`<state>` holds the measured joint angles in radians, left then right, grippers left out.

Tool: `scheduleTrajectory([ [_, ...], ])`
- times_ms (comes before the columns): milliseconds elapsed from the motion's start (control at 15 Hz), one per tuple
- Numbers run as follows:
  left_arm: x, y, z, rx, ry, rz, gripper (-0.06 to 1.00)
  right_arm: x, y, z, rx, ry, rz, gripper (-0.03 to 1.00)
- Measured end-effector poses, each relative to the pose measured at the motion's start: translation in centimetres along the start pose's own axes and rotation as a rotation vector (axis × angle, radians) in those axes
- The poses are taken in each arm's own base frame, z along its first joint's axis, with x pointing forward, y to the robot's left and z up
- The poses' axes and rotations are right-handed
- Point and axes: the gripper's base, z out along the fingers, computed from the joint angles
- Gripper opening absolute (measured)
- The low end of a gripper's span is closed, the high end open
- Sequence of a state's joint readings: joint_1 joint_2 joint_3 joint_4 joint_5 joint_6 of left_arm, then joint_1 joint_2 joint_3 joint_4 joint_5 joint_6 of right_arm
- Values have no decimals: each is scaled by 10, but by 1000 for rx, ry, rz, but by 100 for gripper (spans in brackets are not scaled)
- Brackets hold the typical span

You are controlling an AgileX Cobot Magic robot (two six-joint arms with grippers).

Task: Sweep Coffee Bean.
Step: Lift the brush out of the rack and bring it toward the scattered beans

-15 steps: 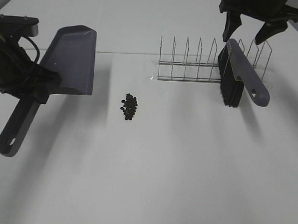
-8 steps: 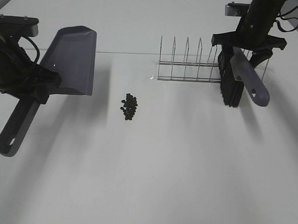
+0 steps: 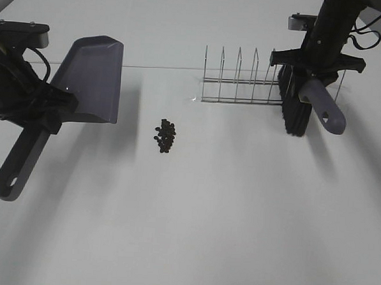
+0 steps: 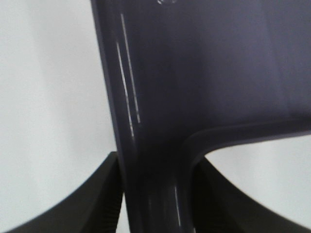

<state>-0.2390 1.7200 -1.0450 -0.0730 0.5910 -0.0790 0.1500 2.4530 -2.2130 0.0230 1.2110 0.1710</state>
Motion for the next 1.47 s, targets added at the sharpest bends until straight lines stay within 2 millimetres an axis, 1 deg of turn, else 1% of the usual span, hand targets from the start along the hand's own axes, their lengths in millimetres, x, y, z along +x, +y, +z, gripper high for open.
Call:
scheduleTrajectory([
  [67,0,0,0,0,0,0,39,0,0,-1,0,0,0,35],
  [200,0,0,0,0,0,0,39,-1,0,-14,-3,-18,-1,35],
  [333,0,0,0,0,0,0,39,-3,1,-51,-8,-89,-5,35],
  [400,0,0,0,0,0,0,39,-2,1,-73,-14,-131,-6,35],
  [467,0,0,0,0,0,0,39,0,1,-115,-25,-211,-8,35],
  [533,0,0,0,0,0,0,39,2,1,-130,-30,-239,-9,35],
  [600,0,0,0,0,0,0,39,3,1,-138,-33,-254,-10,35],
  [733,0,0,0,0,2,0,39,8,2,-161,-55,-296,-8,35],
  [867,3,1,6,-4,36,-1,39,18,6,-176,-76,-305,-15,35],
  [933,6,-1,13,-13,68,15,39,28,12,-179,-77,-285,-31,35],
  [1000,9,-4,21,-23,102,35,39,39,19,-178,-70,-255,-55,35],
  [1067,13,-9,29,-40,131,46,39,53,28,-173,-58,-213,-88,35],
  [1133,15,-11,33,-53,148,47,39,60,32,-169,-50,-190,-105,35],
  [1200,19,-14,41,-80,178,51,39,72,41,-160,-38,-143,-137,35],
  [1267,26,-20,57,-128,216,61,39,95,56,-133,3,-38,-188,35],
  [1400,32,-29,70,-138,234,78,39,115,72,-106,36,3,-210,35],
  [1467,34,-34,76,-133,236,87,39,122,80,-97,55,-5,-240,35],
])
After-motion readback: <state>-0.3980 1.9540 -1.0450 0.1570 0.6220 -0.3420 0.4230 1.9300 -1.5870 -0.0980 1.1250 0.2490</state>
